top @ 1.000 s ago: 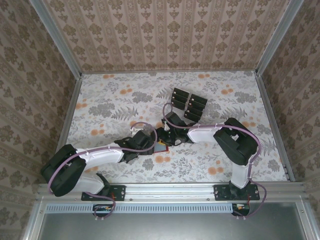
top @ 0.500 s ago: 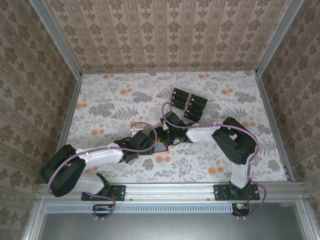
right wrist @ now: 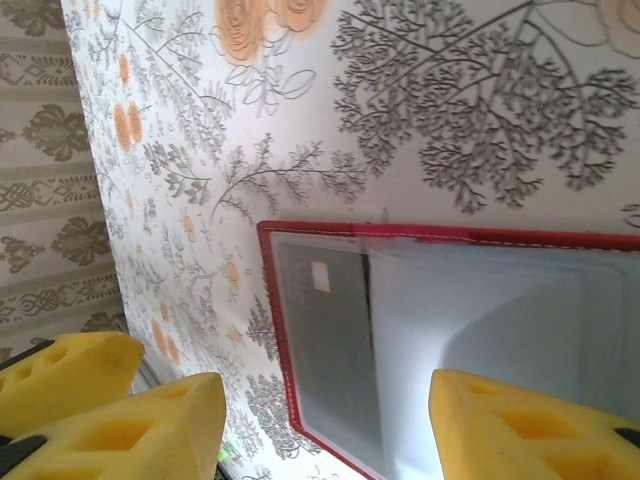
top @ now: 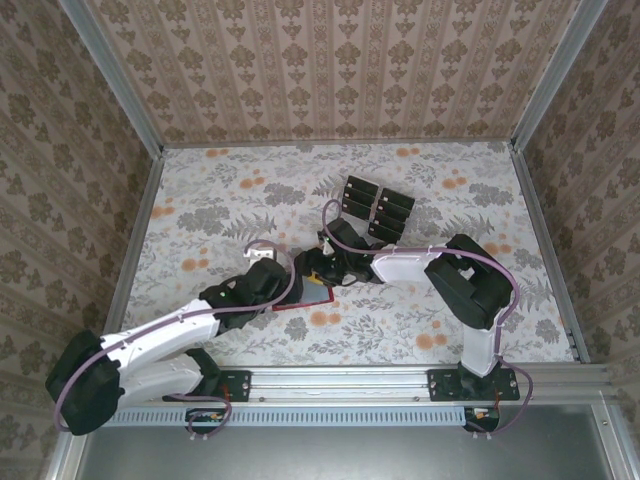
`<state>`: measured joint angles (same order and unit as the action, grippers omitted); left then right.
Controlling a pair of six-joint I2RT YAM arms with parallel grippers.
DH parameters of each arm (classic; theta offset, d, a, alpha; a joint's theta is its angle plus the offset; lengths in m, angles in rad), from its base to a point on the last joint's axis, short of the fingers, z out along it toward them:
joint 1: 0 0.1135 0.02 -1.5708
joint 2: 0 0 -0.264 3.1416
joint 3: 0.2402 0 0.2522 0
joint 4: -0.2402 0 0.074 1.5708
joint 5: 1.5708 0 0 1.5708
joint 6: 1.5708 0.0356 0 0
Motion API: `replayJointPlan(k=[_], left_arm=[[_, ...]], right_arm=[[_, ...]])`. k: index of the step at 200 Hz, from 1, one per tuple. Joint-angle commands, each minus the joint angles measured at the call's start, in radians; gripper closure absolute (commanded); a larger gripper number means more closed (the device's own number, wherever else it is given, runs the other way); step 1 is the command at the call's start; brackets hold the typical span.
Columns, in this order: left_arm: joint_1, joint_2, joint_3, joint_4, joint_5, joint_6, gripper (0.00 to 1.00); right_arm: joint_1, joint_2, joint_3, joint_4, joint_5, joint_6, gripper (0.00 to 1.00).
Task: Put the credit cards into the card holder
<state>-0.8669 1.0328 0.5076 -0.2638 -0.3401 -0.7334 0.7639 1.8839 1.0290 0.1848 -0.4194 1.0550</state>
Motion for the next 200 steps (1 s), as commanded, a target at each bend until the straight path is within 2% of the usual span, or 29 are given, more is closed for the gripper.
replayJointPlan(k=[1, 75, 130, 177, 200], left_arm=[[0.018, -0.025, -0.016, -0.003, -0.042, -0.028, 0.00], [0.021, -0.024, -0.081, 0.052, 0.004, -0.001, 0.00], [0.003, 0.048, -0.091, 0.133, 0.042, 0.023, 0.00], [-0.016, 0.076, -0.095, 0.139, 0.005, -0.009, 0.00], [-0.015, 0.074, -0.088, 0.109, -0.018, -0.023, 0.00]], right_arm=[[0.024, 0.042, 0.031, -0.024, -0.013, -0.001, 0.43], [0.038, 0.091, 0.084, -0.025, -0.020, 0.003, 0.43], [0.038, 0.096, 0.103, -0.028, -0.027, 0.001, 0.43], [-0.003, 0.033, 0.091, -0.028, -0.013, -0.022, 0.43], [-0.023, -0.019, 0.093, -0.107, 0.012, -0.088, 0.43]])
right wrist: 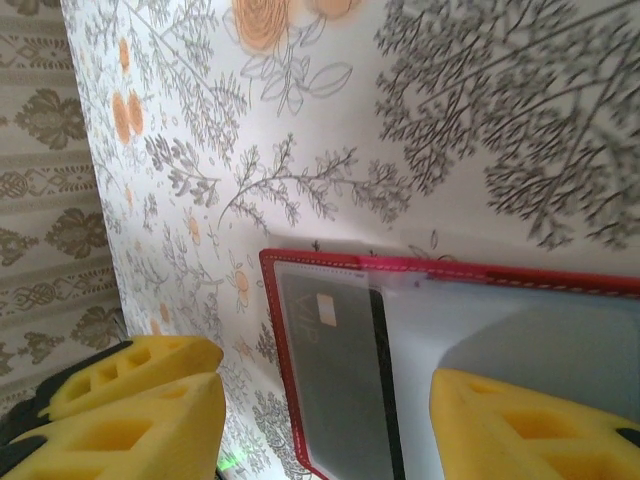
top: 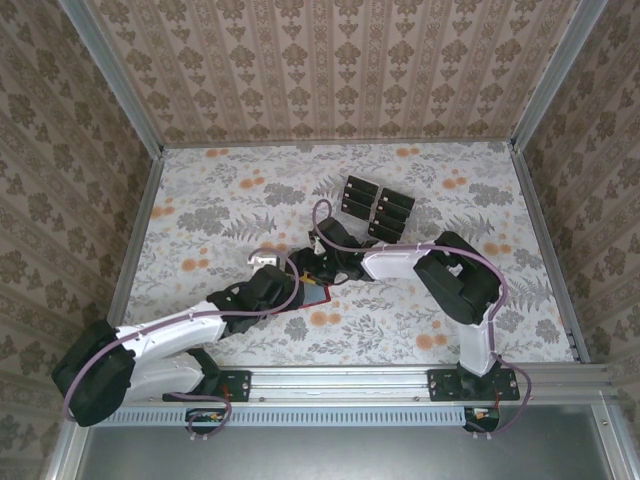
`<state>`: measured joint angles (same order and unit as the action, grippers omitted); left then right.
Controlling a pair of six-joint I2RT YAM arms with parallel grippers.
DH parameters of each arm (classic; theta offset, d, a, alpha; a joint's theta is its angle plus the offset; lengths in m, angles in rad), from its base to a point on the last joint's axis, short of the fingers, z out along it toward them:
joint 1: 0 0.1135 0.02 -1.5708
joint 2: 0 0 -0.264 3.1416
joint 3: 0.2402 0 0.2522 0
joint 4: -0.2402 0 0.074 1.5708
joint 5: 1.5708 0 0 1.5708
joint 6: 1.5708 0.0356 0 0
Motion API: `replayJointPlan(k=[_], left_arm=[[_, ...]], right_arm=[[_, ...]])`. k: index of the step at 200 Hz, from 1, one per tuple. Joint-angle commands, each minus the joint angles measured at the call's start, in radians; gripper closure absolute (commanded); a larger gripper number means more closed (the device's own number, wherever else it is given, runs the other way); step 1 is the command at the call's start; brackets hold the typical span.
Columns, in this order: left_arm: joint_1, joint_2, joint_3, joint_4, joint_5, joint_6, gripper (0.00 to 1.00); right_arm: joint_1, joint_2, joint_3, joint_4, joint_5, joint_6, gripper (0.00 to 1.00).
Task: Put the credit cards into the card holder
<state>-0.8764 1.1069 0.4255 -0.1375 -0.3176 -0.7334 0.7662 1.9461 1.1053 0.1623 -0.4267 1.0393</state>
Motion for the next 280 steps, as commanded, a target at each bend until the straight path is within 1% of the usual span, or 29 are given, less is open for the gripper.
replayJointPlan(k=[1, 36, 64, 89, 117, 177, 219, 280], left_arm=[[-0.005, 0.000, -0.006, -0.018, -0.041, -0.023, 0.00], [-0.001, 0.008, -0.003, -0.024, -0.063, -0.047, 0.00], [-0.001, 0.023, 0.011, -0.030, -0.070, -0.057, 0.00], [-0.001, 0.036, 0.025, -0.037, -0.071, -0.055, 0.00], [-0.002, 0.046, 0.040, -0.042, -0.073, -0.048, 0.00], [-0.009, 0.081, 0.069, -0.031, -0.063, -0.025, 0.00], [-0.021, 0.114, 0.098, -0.014, -0.051, 0.004, 0.00], [-0.042, 0.223, 0.181, 0.028, -0.017, 0.053, 0.00]], right_arm=[[-0.026, -0.083, 0.018, -0.089, 0.020, -0.078, 0.43], [-0.032, -0.097, 0.053, -0.246, 0.082, -0.200, 0.43], [-0.033, -0.080, 0.060, -0.318, 0.142, -0.266, 0.43], [-0.035, -0.058, 0.051, -0.326, 0.155, -0.280, 0.43], [-0.041, -0.058, 0.002, -0.324, 0.182, -0.279, 0.44], [-0.078, -0.121, -0.128, -0.325, 0.233, -0.278, 0.44], [-0.115, -0.168, -0.199, -0.315, 0.240, -0.279, 0.44], [-0.118, -0.233, -0.174, -0.293, 0.206, -0.255, 0.43]])
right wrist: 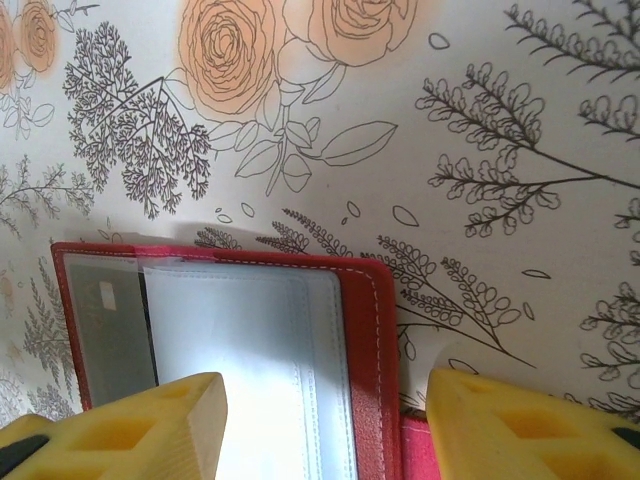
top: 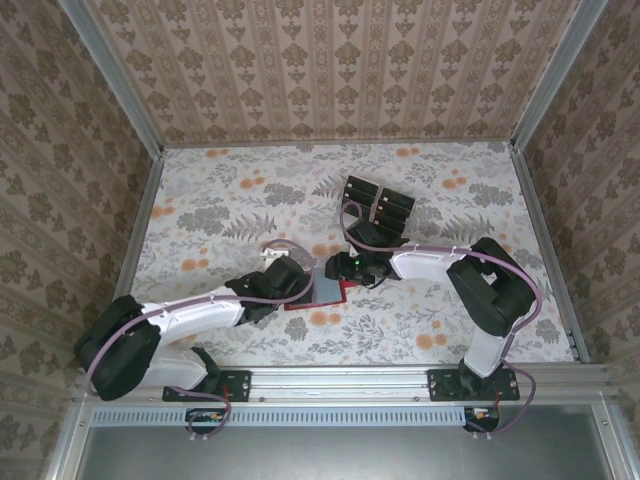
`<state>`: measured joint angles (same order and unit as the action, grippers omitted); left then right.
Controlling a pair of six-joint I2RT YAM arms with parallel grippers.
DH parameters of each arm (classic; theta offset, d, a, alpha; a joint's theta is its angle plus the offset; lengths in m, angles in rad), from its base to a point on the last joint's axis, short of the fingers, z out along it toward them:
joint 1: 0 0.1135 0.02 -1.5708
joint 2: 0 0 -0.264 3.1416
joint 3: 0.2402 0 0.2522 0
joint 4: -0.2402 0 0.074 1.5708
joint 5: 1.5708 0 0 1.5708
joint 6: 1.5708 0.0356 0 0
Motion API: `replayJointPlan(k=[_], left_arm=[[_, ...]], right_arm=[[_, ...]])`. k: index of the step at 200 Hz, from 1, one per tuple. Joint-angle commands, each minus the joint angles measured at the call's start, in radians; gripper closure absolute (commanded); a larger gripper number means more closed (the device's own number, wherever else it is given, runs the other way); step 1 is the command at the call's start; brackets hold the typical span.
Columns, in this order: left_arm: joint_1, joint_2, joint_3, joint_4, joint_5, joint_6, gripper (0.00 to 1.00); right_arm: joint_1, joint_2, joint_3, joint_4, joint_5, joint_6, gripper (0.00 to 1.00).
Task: Put the credit cards into the card holder
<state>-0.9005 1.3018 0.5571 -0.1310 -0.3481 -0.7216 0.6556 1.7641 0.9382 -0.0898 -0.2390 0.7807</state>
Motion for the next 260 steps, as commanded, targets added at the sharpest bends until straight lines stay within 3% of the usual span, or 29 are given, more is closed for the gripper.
replayJointPlan(k=[1, 73, 157, 260], left_arm=[[-0.019, 0.030, 0.050, 0.022, 0.014, 0.042, 0.00], [-0.049, 0.030, 0.037, 0.010, -0.046, 0.004, 0.00], [-0.050, -0.014, 0.004, -0.016, -0.063, -0.011, 0.00], [-0.050, -0.009, -0.023, 0.027, -0.013, 0.019, 0.00]], right_arm=[[-0.007, -0.052, -0.005, -0.042, 0.017, 0.004, 0.43], [-0.008, -0.043, 0.009, 0.011, -0.054, 0.048, 0.50], [-0.005, 0.040, 0.030, 0.079, -0.120, 0.082, 0.70], [0.038, 0.119, 0.079, 0.113, -0.153, 0.118, 0.73]])
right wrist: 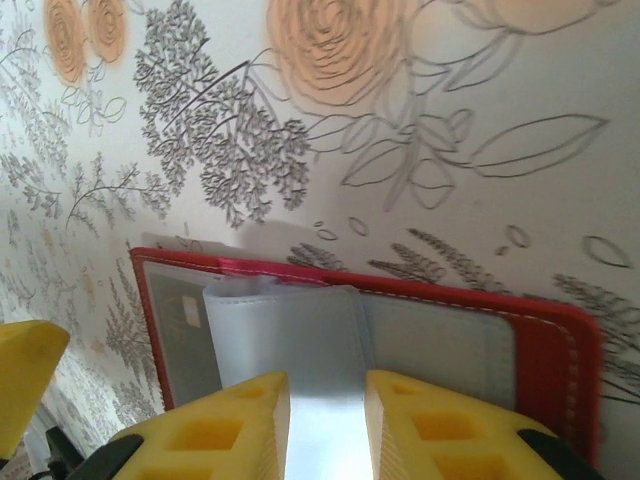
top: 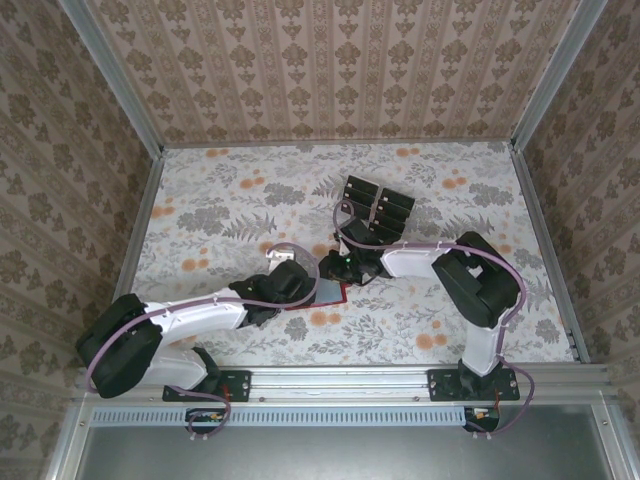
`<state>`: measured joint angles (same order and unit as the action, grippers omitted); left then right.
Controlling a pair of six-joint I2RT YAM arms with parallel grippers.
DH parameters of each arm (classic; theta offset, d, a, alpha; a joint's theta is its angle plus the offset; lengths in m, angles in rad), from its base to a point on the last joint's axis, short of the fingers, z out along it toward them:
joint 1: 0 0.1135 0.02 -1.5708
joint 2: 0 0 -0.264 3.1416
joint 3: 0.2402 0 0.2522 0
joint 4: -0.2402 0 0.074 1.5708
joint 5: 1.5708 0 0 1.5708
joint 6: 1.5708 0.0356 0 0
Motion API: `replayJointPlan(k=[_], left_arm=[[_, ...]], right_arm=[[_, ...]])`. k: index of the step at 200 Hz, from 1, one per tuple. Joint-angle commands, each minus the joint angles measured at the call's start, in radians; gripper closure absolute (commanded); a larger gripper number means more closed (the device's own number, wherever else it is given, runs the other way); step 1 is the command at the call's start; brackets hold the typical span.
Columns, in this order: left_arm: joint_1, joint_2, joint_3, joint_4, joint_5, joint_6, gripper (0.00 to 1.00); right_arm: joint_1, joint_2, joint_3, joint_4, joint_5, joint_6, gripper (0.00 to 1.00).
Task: Put the credit cards into the card holder
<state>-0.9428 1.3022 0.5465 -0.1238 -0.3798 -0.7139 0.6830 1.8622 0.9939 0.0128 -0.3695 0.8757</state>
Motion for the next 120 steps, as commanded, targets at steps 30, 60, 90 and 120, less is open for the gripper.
replayJointPlan(k=[30, 60, 90, 120], left_arm=[[-0.007, 0.002, -0.013, 0.042, 0.039, 0.024, 0.00], [-0.010, 0.025, -0.011, 0.058, 0.053, 0.028, 0.00], [-0.011, 0.051, -0.010, 0.061, 0.050, 0.023, 0.00], [-0.018, 0.086, -0.002, 0.029, 0.029, 0.015, 0.00]], right_arm=[[0.012, 0.020, 0.022, 0.010, -0.021, 0.025, 0.73], [0.012, 0.017, 0.018, 0.006, -0.017, 0.025, 0.72], [0.012, 0.013, 0.021, 0.000, -0.017, 0.025, 0.65], [0.010, -0.002, 0.030, -0.012, -0.010, 0.021, 0.57]])
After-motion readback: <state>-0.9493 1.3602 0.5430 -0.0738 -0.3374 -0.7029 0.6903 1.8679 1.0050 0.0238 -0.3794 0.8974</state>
